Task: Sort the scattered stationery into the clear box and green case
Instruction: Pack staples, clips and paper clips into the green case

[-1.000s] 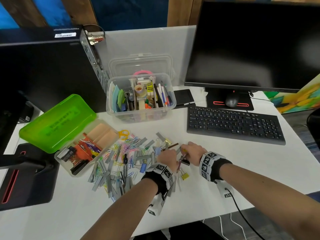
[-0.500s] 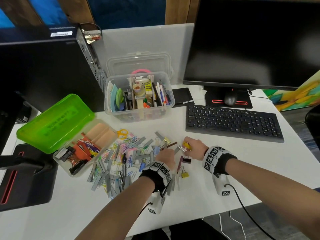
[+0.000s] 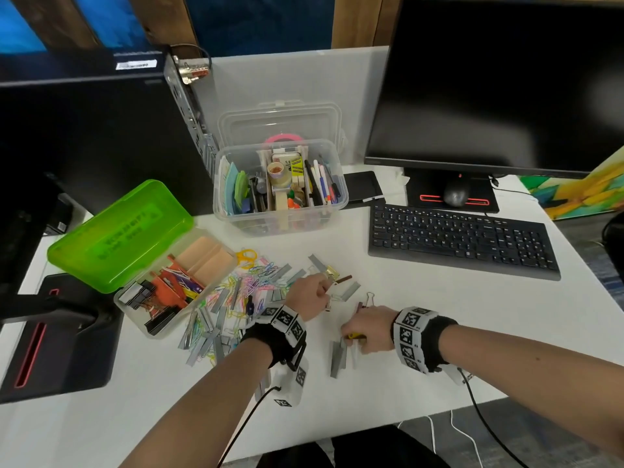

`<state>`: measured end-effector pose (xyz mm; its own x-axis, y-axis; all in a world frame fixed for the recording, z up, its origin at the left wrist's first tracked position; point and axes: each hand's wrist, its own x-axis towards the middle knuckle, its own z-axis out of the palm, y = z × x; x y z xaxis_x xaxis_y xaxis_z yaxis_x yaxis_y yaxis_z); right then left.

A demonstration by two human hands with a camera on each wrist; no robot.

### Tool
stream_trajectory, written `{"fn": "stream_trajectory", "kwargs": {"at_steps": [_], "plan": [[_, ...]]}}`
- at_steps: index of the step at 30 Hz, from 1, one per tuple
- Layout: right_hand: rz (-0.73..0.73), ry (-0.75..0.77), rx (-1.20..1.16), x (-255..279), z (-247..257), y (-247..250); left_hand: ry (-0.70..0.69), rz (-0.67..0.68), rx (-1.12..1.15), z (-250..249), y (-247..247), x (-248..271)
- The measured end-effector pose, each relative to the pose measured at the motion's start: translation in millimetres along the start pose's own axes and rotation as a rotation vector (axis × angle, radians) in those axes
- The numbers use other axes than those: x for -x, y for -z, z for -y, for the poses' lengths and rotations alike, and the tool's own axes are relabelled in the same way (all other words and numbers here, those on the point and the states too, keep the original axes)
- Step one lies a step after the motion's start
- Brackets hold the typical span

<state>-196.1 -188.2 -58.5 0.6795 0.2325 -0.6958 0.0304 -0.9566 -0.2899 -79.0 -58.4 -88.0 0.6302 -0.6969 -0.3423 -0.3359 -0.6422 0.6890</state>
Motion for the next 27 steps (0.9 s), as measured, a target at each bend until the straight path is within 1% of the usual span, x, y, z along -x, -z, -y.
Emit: {"fn": "stream_trajectory", "kwargs": {"at_steps": [2, 5, 7, 11, 15, 17, 21, 23, 25, 27], "plan": [[0.009, 0.018, 0.058, -2, 1, -4, 0.029, -0.040, 0.019, 2, 3, 1], [-0.008, 0.030, 0.091, -7, 1, -8, 0.091, -0.135, 0.050, 6, 8, 2], [-0.003, 0.036, 0.083, -9, 1, -7, 0.095, -0.195, 0.046, 12, 11, 3], [-0.061, 0.009, -0.059, -12, -2, 5, 0.130, -0.241, 0.053, 21, 24, 2], [-0.158, -0.095, -0.218, -20, -11, 22, 0.165, -0.268, 0.059, 23, 33, 1], [-0.231, -0.161, -0.342, -24, -12, 29, 0.167, -0.256, 0.038, 20, 33, 0], [-0.434, -0.301, -0.712, -38, -22, 31, 0.106, -0.185, -0.114, 8, 22, -5], [-0.512, -0.364, -0.902, -45, -27, 28, 0.102, -0.156, -0.178, 2, 12, -9], [-0.544, -0.395, -1.100, -48, -30, 28, 0.110, -0.122, -0.209, -4, 2, -13], [-0.546, -0.399, -1.243, -49, -33, 30, 0.104, -0.078, -0.260, -8, -5, -17]]}}
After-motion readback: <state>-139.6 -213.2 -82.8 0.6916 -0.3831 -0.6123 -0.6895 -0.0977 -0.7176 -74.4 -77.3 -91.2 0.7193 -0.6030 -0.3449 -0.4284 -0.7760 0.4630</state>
